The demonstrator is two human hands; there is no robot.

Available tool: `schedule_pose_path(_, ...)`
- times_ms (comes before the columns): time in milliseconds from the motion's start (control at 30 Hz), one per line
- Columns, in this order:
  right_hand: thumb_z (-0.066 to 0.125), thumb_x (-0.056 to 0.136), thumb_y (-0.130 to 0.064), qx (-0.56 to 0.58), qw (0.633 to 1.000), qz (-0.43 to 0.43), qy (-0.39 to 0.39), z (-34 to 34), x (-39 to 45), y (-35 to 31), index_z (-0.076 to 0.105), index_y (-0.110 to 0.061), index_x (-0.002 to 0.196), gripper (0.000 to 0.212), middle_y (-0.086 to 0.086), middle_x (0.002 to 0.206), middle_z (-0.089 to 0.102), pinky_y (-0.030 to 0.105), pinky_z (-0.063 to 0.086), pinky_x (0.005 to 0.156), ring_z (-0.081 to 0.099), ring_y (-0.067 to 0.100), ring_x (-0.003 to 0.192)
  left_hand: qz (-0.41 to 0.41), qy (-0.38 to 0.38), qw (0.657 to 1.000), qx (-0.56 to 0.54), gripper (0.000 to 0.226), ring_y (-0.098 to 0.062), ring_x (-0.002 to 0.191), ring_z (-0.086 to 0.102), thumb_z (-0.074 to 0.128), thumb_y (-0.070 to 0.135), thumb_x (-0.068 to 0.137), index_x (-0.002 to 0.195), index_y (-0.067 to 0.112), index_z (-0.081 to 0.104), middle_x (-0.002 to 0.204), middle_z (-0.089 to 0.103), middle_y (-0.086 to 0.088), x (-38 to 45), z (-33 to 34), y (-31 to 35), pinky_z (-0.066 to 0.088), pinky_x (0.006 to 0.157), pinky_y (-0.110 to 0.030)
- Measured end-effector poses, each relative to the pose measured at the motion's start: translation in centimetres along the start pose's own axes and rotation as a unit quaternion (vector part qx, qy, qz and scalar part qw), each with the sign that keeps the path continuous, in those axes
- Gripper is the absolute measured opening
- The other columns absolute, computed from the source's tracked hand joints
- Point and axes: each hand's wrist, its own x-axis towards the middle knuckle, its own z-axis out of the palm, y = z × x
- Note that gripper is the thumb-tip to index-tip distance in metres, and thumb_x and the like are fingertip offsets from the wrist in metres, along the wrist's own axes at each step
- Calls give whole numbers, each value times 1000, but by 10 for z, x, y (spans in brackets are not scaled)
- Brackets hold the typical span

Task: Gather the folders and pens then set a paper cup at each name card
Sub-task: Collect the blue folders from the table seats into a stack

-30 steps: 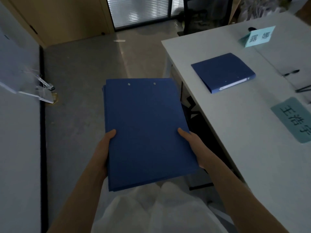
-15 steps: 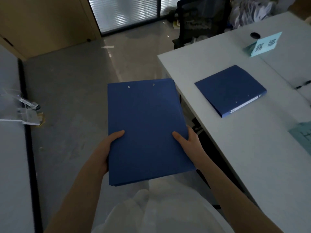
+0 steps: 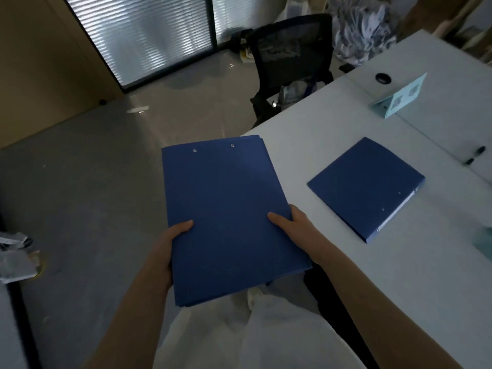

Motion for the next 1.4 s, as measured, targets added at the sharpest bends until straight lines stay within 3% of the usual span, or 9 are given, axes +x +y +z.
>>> schedule_pose_path(267,61,87,-47,46,994,39,92,36,69,-44,48,-20,131,53,-3,122,62,35,54,87,64,14,101,1,-78,992,94,17,-30,76,72,62,23,88,103,15,64,80,77,-4,79,-1,112,54,68,-43)
schedule_pose_path(500,58,89,-49,65,982,96,148,45,94,-51,55,-16,126,50,0,121,64,38,54,91,65,19,102,-31,-151,974,163,27,-27,83,73,65,23,85,110,12,68,101,76,-9,127,14,169,54,75,-41)
schedule_pose_path(667,40,98,-47,191,951,142,198,26,102,-35,58,-18,124,43,-3,123,61,36,46,98,58,20,112,-44,-169,970,172,22,-28,82,71,61,23,88,107,13,68,92,77,-7,142,33,181,53,73,-41)
schedule_pose_path(733,42,98,-45,140,945,155,252,7,111,-16,57,-15,127,44,4,130,58,42,44,103,56,24,115,-38,-167,969,178,24,-26,79,73,60,23,88,109,13,67,92,77,-7,149,46,186,53,73,-40)
schedule_pose_path(867,48,97,-34,-63,928,200,307,-37,126,15,46,-12,138,47,11,143,44,35,39,99,47,29,125,-29,-172,968,180,18,-22,74,74,58,23,90,102,15,69,89,77,-4,155,67,193,51,73,-38)
schedule_pose_path(1000,41,99,-29,-259,898,256,246,-81,138,42,12,-8,152,63,10,160,9,41,11,120,8,29,148,-4,-160,965,209,19,-25,86,70,60,22,88,104,17,69,90,77,-2,166,88,200,51,72,-38)
schedule_pose_path(1100,41,98,-31,-276,894,294,194,-95,141,56,-2,-16,153,72,0,162,-7,46,14,120,-9,30,148,3,-142,964,224,16,-24,78,71,61,20,88,102,17,69,85,77,-1,176,101,203,49,68,-36)
schedule_pose_path(1300,43,94,-30,-315,892,293,142,-76,137,58,3,-17,153,72,1,162,-1,47,13,119,5,26,148,-15,-130,962,238,16,-27,84,68,63,21,85,100,17,69,83,77,-2,193,120,200,49,69,-36)
schedule_pose_path(1400,47,92,-31,-286,904,271,169,-53,133,57,23,-14,148,63,10,149,37,43,36,108,41,30,132,-16,-128,961,243,14,-29,82,67,62,20,86,99,17,68,81,76,-4,199,127,198,48,69,-37)
